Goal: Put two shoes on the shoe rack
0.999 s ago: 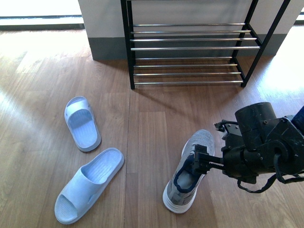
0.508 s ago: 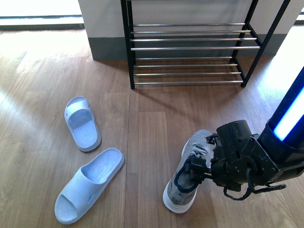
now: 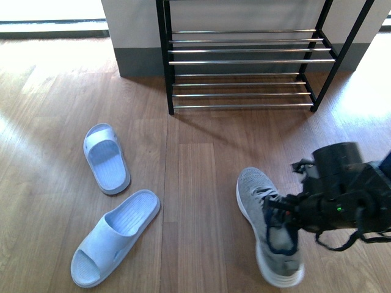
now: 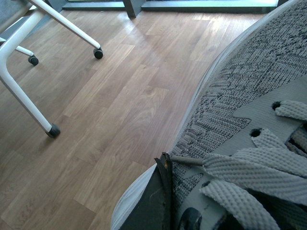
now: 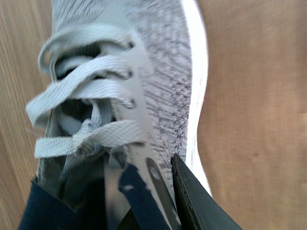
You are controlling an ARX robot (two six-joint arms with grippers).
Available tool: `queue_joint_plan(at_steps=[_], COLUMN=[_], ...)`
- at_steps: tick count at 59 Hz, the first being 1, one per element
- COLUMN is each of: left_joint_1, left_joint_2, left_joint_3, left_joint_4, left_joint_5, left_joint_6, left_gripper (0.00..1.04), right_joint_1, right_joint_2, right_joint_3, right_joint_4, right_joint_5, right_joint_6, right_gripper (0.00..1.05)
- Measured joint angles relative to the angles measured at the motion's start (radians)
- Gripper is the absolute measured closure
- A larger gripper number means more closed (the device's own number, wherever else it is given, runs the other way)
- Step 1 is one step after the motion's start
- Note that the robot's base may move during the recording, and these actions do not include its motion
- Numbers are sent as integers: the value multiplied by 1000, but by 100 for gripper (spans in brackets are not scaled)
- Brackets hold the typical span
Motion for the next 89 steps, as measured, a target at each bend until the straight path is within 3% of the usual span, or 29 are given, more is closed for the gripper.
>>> queue_joint_plan(at_steps=[15, 28, 37, 50, 56, 89], left_joint_1=[0, 0, 0, 0, 0, 0], left_joint_2=[0, 0, 0, 0, 0, 0], left_joint_3=[0, 0, 0, 0, 0, 0], left_joint_4=[0, 0, 0, 0, 0, 0], left_joint_5=[0, 0, 0, 0, 0, -1], left_joint_6=[0, 0, 0, 0, 0, 0], left_gripper=[103, 103, 103, 103, 103, 103], right_joint_1=[-127, -215, -255, -356, -377, -382], right_joint_2=[-462, -911, -1215, -1786, -1994, -2011], right_joint_3=[-306, -526, -651, -774, -785, -783], right_joint_4=[126, 82, -18, -330, -373, -377], right_joint_5=[-41, -107, -188, -396, -421, -417], right_joint_6=[-216, -414, -529, -618, -628, -641], right_gripper=[103, 103, 103, 103, 103, 103])
